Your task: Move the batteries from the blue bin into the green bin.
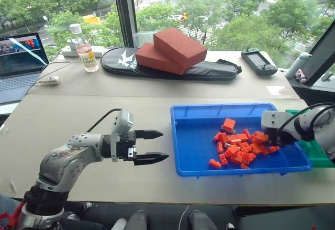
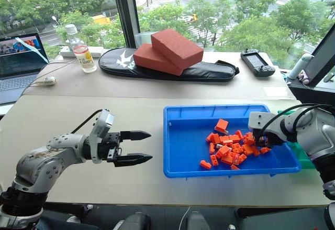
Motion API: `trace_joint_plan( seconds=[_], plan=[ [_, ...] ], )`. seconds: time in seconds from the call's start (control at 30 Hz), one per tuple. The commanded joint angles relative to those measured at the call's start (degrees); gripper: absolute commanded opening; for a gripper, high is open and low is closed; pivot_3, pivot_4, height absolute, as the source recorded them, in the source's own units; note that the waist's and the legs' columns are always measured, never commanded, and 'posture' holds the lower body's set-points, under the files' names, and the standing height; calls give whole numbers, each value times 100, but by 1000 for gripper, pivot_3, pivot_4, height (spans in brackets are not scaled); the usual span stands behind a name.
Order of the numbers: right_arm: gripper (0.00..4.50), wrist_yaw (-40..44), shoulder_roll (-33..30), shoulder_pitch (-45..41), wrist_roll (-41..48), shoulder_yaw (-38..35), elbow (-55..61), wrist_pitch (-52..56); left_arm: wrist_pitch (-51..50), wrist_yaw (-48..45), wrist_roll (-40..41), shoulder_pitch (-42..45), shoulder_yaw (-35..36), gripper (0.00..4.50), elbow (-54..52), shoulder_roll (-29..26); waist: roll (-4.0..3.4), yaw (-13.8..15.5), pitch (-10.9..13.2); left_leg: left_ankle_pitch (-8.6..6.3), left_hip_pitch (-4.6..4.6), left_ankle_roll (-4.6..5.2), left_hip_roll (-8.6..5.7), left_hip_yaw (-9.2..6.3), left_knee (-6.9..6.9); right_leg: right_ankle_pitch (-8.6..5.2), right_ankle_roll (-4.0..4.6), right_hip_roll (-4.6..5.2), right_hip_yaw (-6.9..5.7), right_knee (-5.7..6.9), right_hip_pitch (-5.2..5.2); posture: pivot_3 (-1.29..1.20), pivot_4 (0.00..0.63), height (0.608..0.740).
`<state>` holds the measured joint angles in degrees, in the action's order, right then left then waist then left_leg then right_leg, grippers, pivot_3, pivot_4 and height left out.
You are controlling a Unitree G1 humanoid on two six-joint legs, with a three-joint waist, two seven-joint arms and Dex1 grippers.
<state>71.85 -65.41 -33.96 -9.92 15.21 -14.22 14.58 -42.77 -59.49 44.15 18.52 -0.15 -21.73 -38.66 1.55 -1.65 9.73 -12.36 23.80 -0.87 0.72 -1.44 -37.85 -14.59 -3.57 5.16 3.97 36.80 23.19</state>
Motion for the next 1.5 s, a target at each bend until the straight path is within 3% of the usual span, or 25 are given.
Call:
trace_joint_plan(
  seconds=[0.03,0.2,0.33,0.53,0.57,0.63,0.83,0.97,1.1,1.3,1.5],
  plan=[
    [1517,85,-380,185,246,-641,790,513,-2,-24,74,118,31,4500,-107,-38,0,11,0,0,0,0,0,0,0,0,0,0,0,0,0,0,150,740],
    [1517,3,-736,958,563,-1495,1774,1308,-19,-24,79,139,15,4500,-106,-45,0,60,0,0,1,0,0,0,0,0,0,1,0,-1,0,0,150,740],
    [1517,172,-976,2163,815,-2326,2793,2022,-22,-28,68,166,-14,4500,-95,-58,-1,80,-1,0,1,1,0,-1,0,0,0,0,0,0,-3,0,150,740],
    [1517,-73,-949,3405,753,-3007,3422,2453,-26,-43,65,198,-51,4500,-67,-76,-1,70,-1,0,1,0,-1,1,-1,0,-1,1,0,-3,-5,0,150,740],
    [1517,-154,-939,3413,762,-3002,3425,2466,-29,-44,66,204,-57,4500,-65,-75,-1,55,-1,0,-1,0,0,2,-1,0,-1,-1,0,-2,-5,0,150,740],
    [2519,-304,-934,3355,767,-2944,3363,2476,-27,-49,61,209,-70,4500,-63,-75,-2,36,-1,0,-4,0,1,3,-1,-1,-1,-2,1,-1,-4,0,150,740],
    [4485,-416,-773,2712,1198,-2723,3224,2617,-42,-61,84,240,-79,4500,-19,-52,-2,40,-1,0,-4,0,1,5,-2,-1,-1,-2,2,-4,-5,0,150,740],
    [4485,-695,-451,1990,1498,-2561,3083,3024,-36,-42,79,234,-68,4500,-35,-52,0,44,-1,0,-3,0,3,1,-2,-1,-1,-4,1,-3,-5,0,150,740],
    [4485,-1478,385,1113,1586,-2276,2614,3988,-27,-23,66,207,-55,4500,-48,-59,1,40,-1,0,-3,0,3,0,-2,0,0,-5,0,-4,-6,0,150,740],
    [4485,-2396,1114,968,1504,-2099,2286,4588,-34,81,74,189,-9,4500,-59,-33,0,83,-1,0,5,0,-5,-3,-1,0,0,3,-1,-3,-2,0,150,740],
    [4485,-3052,1357,1136,1452,-2177,2017,4716,-48,129,114,158,8,4500,-92,-33,0,77,-2,0,4,0,-3,-4,-1,0,0,0,-1,-2,-1,0,150,740]
  ],
)
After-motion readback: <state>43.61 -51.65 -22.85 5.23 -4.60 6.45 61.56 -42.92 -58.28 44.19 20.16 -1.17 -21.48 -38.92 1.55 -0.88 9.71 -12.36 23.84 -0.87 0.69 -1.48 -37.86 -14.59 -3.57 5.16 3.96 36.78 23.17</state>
